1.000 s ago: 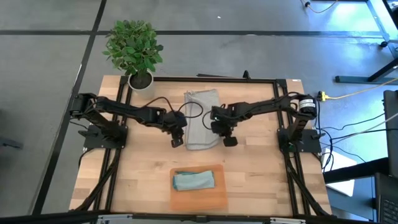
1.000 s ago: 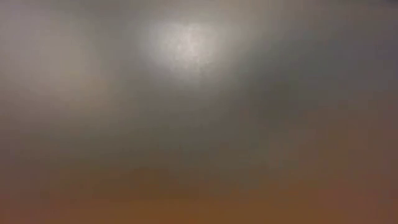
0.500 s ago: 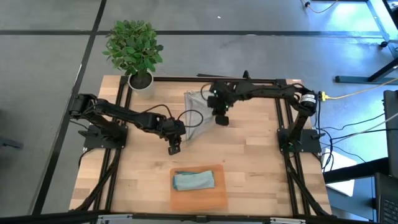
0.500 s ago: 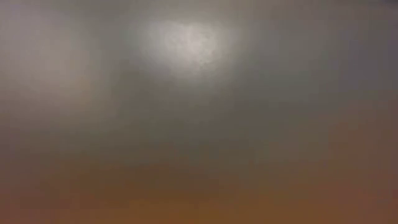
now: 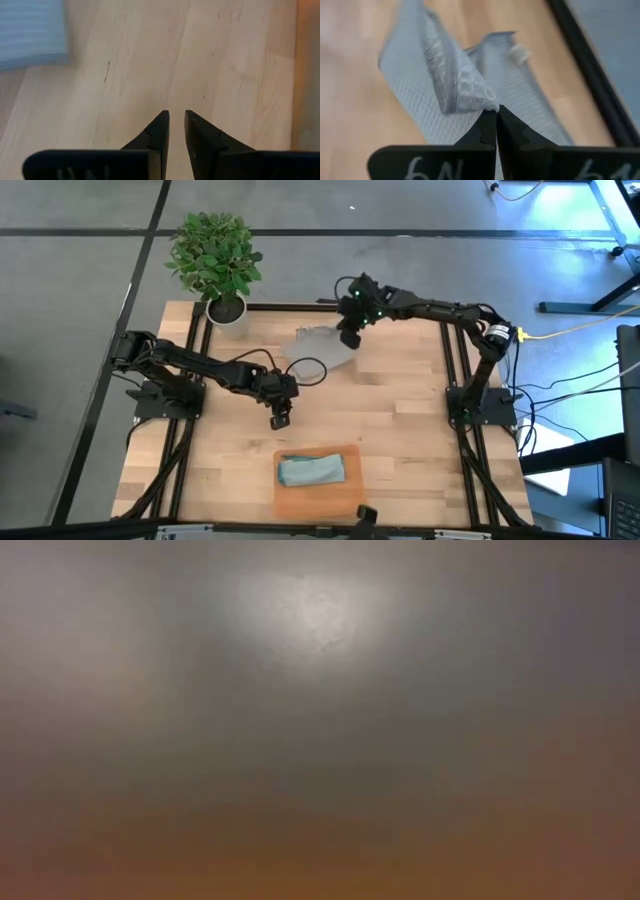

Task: Roll microfiber towels into tight, uniform cylinder then place into a basket
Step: Fold the gray towel

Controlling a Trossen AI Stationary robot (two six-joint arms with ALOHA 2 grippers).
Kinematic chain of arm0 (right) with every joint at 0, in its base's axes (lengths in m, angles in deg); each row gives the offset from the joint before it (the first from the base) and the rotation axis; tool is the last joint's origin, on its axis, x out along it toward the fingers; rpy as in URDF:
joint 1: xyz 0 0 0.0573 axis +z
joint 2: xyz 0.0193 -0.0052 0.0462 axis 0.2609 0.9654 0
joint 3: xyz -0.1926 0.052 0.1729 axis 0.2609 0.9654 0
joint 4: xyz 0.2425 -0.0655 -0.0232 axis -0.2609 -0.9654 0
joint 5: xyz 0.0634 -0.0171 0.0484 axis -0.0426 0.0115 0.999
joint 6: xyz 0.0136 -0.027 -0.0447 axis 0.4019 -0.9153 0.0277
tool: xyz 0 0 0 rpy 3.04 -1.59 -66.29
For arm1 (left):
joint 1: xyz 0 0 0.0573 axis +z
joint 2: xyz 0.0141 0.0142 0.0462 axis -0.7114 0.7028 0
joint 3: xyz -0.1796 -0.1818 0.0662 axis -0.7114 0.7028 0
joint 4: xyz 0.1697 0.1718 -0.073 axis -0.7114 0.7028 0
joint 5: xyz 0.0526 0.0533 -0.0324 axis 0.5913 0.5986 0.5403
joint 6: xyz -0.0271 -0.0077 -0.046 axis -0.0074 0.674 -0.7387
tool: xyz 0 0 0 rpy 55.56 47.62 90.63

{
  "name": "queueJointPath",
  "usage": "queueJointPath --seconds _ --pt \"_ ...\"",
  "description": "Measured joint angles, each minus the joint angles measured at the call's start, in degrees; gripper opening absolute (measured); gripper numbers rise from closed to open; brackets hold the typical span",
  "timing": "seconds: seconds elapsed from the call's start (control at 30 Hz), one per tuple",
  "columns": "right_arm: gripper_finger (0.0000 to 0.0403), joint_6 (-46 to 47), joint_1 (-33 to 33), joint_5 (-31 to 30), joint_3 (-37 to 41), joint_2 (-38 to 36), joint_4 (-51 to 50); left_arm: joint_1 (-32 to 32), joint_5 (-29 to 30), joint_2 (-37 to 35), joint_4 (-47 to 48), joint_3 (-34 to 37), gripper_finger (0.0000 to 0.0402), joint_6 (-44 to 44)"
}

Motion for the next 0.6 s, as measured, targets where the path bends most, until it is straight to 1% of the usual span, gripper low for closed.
queueJointPath --seconds 0.13,0.27,0.47,0.6 --pt "0.0 1.2 -2.3 -1.5 0.0 0.6 1.5 0.0 0.0 0.0 0.0 0.0 0.0053 0.0" --pt "0.0 1.4 -4.2 -1.6 -0.1 2.0 2.2 0.0 0.0 0.0 0.0 0.0 0.0053 0.0" --pt "0.0001 2.6 -5.3 -2.3 0.0 4.2 3.0 0.0 0.0 0.0 0.0 0.0 0.0053 0.0" --pt "0.002 2.7 -5.2 -5.8 0.0 4.3 3.4 0.1 0.0 0.0 0.0 0.0 0.0053 -0.1"
